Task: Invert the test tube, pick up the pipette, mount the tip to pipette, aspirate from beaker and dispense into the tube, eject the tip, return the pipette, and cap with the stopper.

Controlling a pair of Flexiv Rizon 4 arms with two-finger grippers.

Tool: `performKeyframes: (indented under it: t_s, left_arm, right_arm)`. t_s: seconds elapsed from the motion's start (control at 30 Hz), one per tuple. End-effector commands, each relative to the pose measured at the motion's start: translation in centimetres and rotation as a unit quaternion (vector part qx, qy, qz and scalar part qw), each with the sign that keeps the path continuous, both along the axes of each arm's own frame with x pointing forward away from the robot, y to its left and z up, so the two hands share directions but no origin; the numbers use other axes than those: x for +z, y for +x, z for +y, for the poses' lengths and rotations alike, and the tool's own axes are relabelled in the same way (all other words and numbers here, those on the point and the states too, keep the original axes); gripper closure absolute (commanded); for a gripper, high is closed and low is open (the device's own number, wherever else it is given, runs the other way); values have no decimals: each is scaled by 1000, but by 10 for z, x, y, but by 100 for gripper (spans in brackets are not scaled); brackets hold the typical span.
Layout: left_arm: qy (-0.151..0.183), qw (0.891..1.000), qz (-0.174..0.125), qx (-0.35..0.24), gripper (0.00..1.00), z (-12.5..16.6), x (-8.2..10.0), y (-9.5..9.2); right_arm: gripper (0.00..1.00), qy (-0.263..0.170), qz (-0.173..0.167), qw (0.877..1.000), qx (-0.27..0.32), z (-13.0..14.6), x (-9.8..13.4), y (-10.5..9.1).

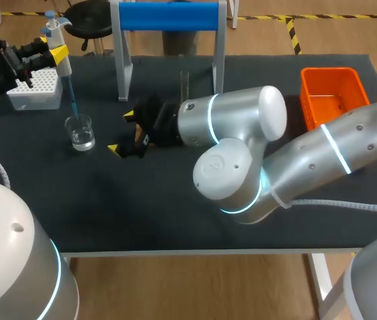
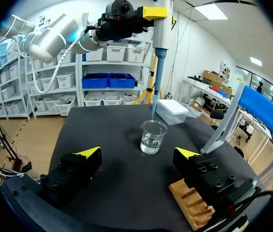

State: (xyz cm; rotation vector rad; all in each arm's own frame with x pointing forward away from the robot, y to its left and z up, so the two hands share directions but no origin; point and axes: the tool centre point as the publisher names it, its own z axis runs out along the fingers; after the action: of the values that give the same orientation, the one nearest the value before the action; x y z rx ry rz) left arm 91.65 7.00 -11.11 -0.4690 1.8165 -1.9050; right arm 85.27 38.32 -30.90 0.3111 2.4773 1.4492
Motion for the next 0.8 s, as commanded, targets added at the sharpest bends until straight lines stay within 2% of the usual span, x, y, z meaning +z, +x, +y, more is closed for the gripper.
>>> performKeyframes:
  t_s: [0.03, 0.8]
  left_arm:
    - [-1, 1000, -2, -2, 100, 1, -1, 0]
    - [-1, 1000, -2, -2, 100, 1, -1, 0]
  right_arm:
    - [0, 0, -5, 1000, -4, 6, -1, -1]
    - [0, 3, -12, 1000, -4, 6, 3, -2]
